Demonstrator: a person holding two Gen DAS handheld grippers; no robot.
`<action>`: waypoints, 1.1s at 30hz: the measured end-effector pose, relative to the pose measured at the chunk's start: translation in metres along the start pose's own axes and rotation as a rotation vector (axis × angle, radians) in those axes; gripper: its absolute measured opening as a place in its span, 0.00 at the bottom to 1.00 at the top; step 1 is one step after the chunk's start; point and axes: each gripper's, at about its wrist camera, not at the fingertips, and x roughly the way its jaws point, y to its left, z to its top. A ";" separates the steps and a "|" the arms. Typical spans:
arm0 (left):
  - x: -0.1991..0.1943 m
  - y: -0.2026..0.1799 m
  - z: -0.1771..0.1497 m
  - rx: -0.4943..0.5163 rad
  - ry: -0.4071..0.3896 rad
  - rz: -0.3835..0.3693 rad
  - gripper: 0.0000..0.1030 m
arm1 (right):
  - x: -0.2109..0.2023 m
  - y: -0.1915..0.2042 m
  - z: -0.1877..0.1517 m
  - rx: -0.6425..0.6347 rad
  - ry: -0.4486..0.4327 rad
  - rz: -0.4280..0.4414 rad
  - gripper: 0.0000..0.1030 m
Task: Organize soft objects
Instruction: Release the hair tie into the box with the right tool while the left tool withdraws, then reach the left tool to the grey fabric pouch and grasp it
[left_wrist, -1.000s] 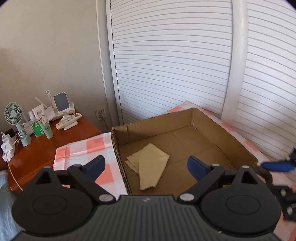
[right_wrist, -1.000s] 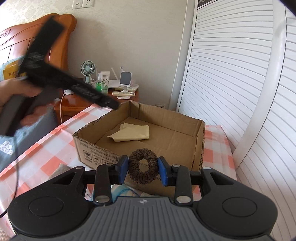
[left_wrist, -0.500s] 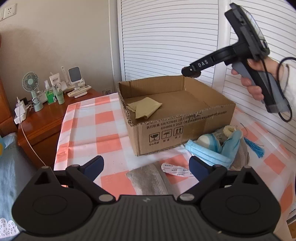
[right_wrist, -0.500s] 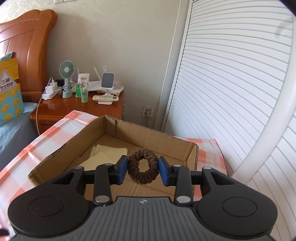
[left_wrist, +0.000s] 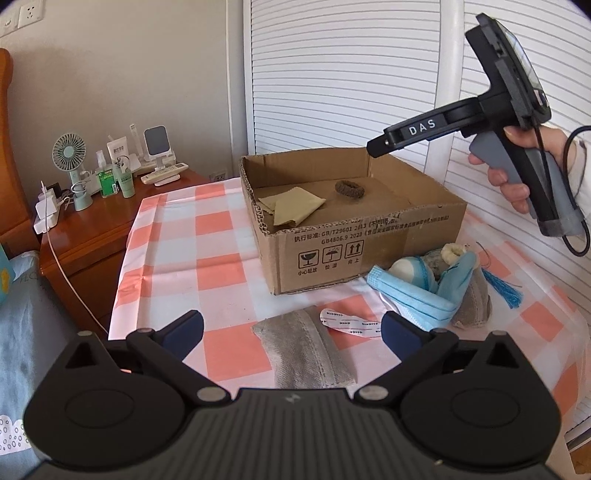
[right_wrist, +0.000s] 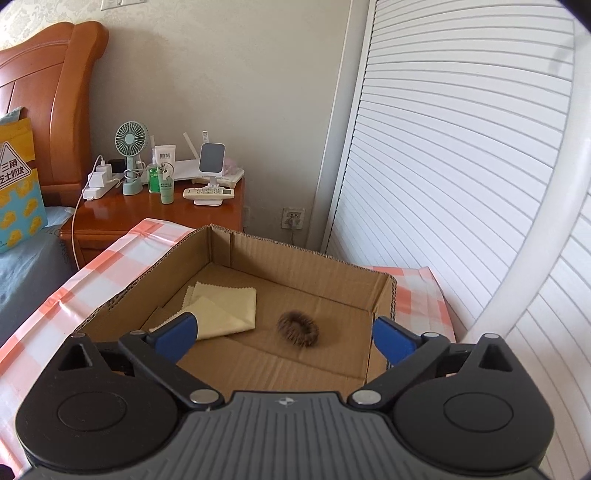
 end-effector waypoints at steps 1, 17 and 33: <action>-0.001 -0.001 0.000 0.000 -0.001 -0.001 0.99 | -0.005 0.000 -0.003 0.008 0.000 -0.001 1.00; -0.011 -0.019 -0.013 0.030 0.012 0.024 0.99 | -0.084 0.006 -0.091 0.120 0.005 -0.085 1.00; 0.016 -0.013 -0.022 0.018 0.065 0.049 0.99 | -0.099 0.052 -0.150 0.083 0.074 0.005 1.00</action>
